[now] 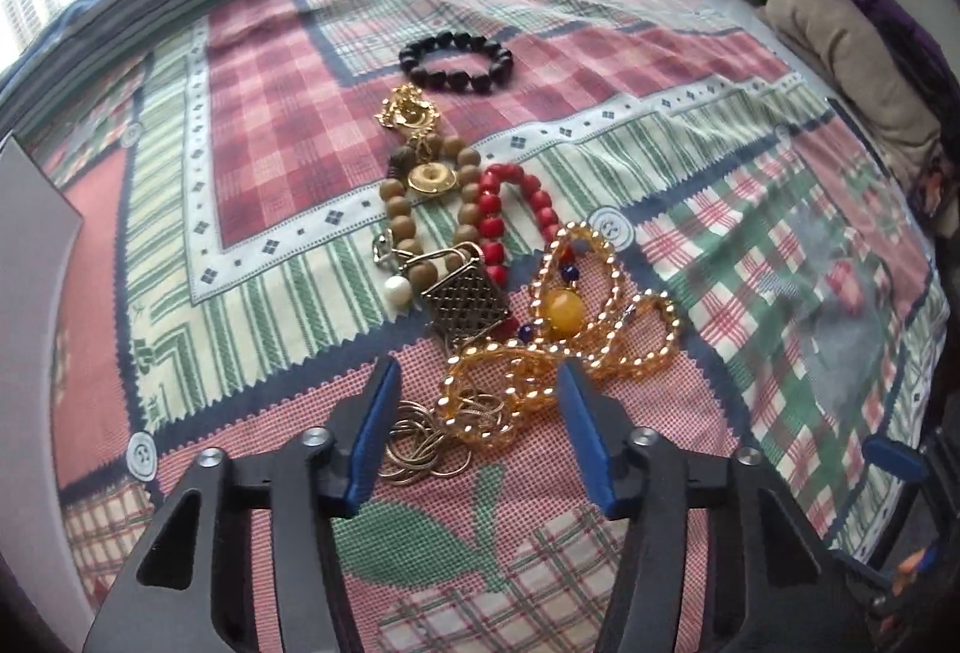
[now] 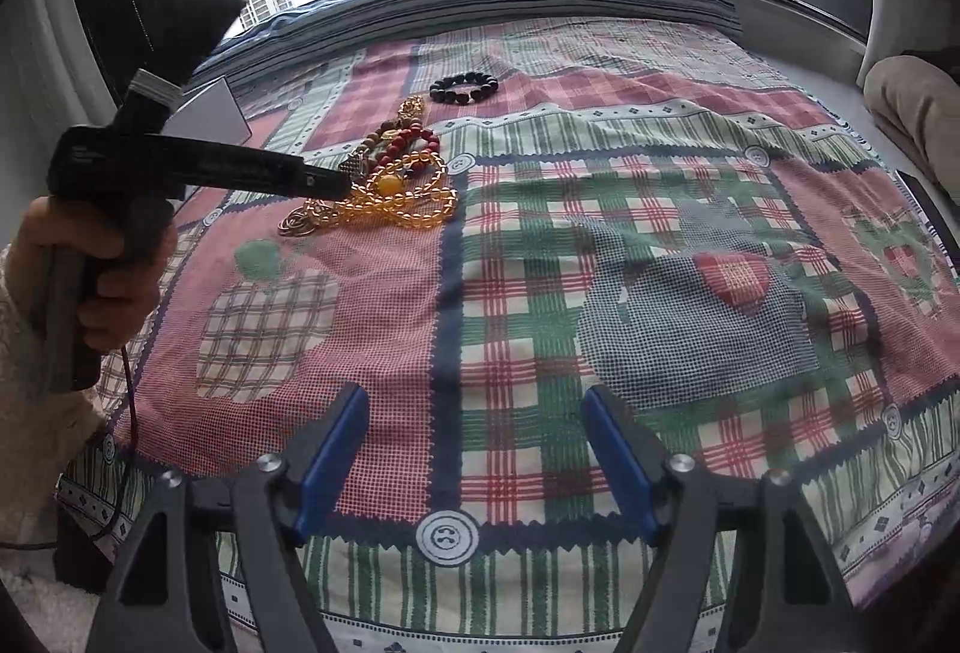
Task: Organize jewelry
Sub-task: 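Grasp the amber bead necklace with the left tool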
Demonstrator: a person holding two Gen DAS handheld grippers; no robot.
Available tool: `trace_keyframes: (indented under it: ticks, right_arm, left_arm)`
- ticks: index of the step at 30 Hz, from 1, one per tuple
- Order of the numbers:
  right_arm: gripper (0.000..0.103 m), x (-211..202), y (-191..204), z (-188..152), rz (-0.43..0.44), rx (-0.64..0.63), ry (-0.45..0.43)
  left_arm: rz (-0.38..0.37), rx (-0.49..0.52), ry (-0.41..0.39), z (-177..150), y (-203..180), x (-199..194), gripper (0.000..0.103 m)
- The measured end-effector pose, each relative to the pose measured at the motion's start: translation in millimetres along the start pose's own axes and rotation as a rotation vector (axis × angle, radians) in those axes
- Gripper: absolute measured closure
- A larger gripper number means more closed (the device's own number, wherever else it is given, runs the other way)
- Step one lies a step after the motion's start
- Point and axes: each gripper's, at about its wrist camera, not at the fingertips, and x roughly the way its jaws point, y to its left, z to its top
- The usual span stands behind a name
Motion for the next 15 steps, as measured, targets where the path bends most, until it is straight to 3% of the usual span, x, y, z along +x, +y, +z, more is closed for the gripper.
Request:
trace_keyframes:
  ticks: [1, 3, 8, 15]
  right_arm:
    - [0.028, 0.4, -2.2, -1.0, -0.002, 0.003, 0.001]
    - [0.028, 1.8, -6.8, -2.7, -0.004, 0.011, 0.007]
    - [0.028, 2.0, -14.3, -4.0, -0.003, 0.031, 0.004]
    - [0.028, -5.7, -16.4, -4.6, -0.011, 0.037, -0.013]
  left_arm:
    - [-0.017, 0.0, -0.002, 0.2, -1.5, 0.0, 0.067]
    - [-0.016, -0.001, -0.021, 0.1, -4.5, -4.5, 0.095]
    - [-0.056, -0.05, -0.075, -2.2, -4.0, -30.9, 0.097]
    - [-0.153, -0.145, -0.163, -16.5, 7.6, -99.9, 0.097]
